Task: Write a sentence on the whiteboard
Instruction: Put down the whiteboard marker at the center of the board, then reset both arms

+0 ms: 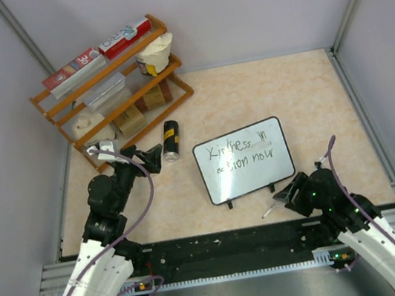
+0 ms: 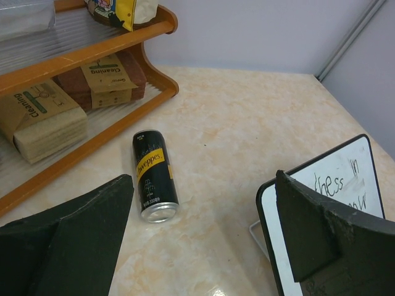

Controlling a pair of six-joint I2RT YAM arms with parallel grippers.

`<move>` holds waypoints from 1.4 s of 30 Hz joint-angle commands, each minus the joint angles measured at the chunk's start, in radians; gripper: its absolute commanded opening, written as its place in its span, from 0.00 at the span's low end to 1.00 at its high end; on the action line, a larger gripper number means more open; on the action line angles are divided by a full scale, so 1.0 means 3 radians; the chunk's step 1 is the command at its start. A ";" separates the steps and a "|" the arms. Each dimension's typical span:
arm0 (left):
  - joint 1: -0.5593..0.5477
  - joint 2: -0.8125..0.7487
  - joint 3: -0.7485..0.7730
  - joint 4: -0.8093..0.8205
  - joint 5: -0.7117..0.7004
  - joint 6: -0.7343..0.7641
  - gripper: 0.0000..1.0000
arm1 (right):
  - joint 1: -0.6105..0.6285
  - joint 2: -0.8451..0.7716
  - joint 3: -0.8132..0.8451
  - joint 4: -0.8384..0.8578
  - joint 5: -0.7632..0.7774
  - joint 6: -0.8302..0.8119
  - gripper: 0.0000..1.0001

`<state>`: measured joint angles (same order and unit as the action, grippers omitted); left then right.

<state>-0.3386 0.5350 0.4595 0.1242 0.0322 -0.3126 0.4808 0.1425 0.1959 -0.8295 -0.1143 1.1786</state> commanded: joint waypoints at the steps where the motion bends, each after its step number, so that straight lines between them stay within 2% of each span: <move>1: -0.0002 0.0032 -0.0028 0.0251 0.0041 -0.0021 0.99 | -0.0028 -0.0020 0.0139 0.0035 0.0217 0.0039 0.65; 2: -0.0002 0.0037 -0.0023 0.0256 0.0046 -0.0016 0.99 | -0.0028 -0.0035 0.0165 0.0040 0.0288 0.0039 0.73; 3: -0.0002 0.0042 -0.0023 0.0256 0.0061 -0.0016 0.99 | -0.0028 -0.0020 0.0196 0.0040 0.0319 0.0039 0.86; 12: -0.0002 0.0057 -0.0105 0.0317 0.0169 -0.0078 0.99 | -0.0028 0.0051 0.0329 0.0203 0.0315 -0.0073 0.99; 17: -0.0002 0.0083 -0.0115 0.0287 0.0148 -0.0098 0.99 | -0.0028 0.0210 0.0482 0.0372 0.0370 -0.0282 0.99; 25: -0.0002 0.0236 -0.0054 0.0159 0.0020 -0.0154 0.99 | -0.0028 0.0721 0.1166 0.0571 0.0856 -0.1141 0.99; 31: -0.0002 0.0287 -0.0105 0.0169 -0.0077 -0.0057 0.99 | -0.0028 0.1008 0.1366 0.1031 0.1413 -0.1785 0.99; 34: -0.0002 0.0308 -0.0105 0.0118 -0.0306 -0.0027 0.99 | -0.0028 0.1003 0.1311 0.1434 0.1572 -0.2194 0.99; 42: -0.0002 0.0318 -0.0182 0.0123 -0.0450 0.0086 0.99 | -0.0028 0.0855 0.0903 0.2718 0.1828 -0.3211 0.99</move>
<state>-0.3386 0.6312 0.4149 0.1444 -0.0666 -0.3206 0.4808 0.4232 0.5251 -0.2813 0.3603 0.4271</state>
